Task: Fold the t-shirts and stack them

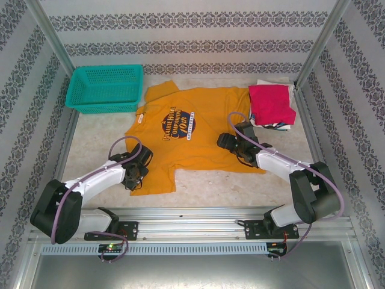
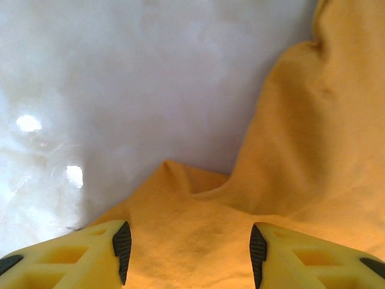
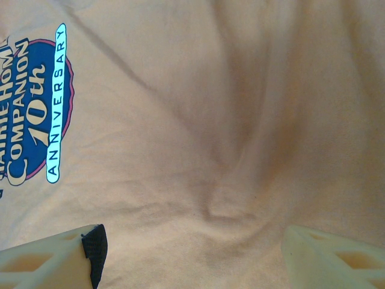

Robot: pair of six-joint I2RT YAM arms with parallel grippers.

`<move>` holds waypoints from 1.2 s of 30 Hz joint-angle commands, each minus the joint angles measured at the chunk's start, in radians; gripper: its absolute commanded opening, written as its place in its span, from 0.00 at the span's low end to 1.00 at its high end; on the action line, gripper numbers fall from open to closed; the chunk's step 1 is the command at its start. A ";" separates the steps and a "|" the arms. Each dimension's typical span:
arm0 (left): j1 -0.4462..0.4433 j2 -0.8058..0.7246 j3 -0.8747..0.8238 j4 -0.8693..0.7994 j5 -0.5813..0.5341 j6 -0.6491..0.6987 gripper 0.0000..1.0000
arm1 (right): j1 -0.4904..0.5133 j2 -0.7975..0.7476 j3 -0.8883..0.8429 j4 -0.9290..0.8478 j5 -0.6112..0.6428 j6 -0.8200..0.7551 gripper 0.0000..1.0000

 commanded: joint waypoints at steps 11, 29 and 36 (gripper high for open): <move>0.079 0.082 0.054 0.052 -0.058 0.088 0.56 | 0.005 0.015 -0.006 0.010 0.006 -0.012 0.77; 0.019 -0.117 -0.015 -0.080 0.087 -0.030 0.62 | 0.004 0.051 0.022 0.017 -0.013 -0.016 0.77; 0.013 -0.074 -0.032 -0.099 0.124 -0.042 0.61 | 0.007 0.072 0.055 0.012 -0.029 -0.021 0.77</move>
